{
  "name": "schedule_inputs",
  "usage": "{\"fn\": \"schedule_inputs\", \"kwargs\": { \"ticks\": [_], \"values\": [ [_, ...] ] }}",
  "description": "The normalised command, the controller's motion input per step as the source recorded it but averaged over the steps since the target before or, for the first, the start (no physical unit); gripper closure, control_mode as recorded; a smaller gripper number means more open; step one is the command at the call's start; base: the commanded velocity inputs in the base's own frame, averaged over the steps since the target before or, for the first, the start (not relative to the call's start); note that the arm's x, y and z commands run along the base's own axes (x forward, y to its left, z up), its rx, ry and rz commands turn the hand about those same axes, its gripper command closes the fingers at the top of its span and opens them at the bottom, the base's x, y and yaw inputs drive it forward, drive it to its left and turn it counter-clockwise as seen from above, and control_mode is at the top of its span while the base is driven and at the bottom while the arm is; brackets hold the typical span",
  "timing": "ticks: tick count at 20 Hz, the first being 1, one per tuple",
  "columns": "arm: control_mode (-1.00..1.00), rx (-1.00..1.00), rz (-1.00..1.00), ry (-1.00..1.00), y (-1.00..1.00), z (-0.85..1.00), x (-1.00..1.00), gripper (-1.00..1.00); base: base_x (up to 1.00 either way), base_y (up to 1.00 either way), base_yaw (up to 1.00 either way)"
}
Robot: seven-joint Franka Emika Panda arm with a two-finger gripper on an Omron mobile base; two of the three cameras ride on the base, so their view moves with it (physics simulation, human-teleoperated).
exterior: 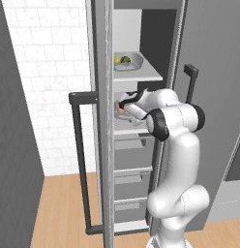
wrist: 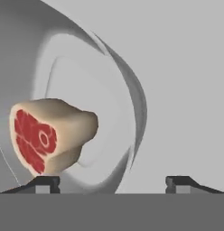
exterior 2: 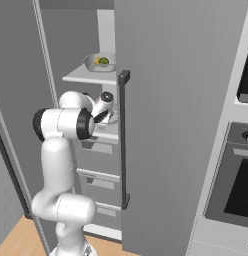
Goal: Take the meat container that has the steak and place it on the second highest rack of the freezer. Then take the vegetable container that has the lemon wedge and lime and place it on the highest rack of the freezer.
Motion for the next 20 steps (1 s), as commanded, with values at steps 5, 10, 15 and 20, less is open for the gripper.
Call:
{"fn": "schedule_inputs", "kwargs": {
  "ticks": [5,10,15,20],
  "values": [
    [-1.00,-0.03,0.14,-0.33,-0.09,-0.05,-1.00,-1.00,0.00,0.00,0.00],
    [-1.00,-0.27,0.22,-0.31,-0.27,0.16,-1.00,-1.00,0.00,0.00,0.00],
    [-1.00,-0.28,0.42,-0.03,-0.51,0.62,-1.00,-1.00,0.00,0.00,0.00],
    [-1.00,-0.45,0.53,0.00,-0.50,0.76,-1.00,-1.00,0.00,0.00,0.00]
  ]
}}
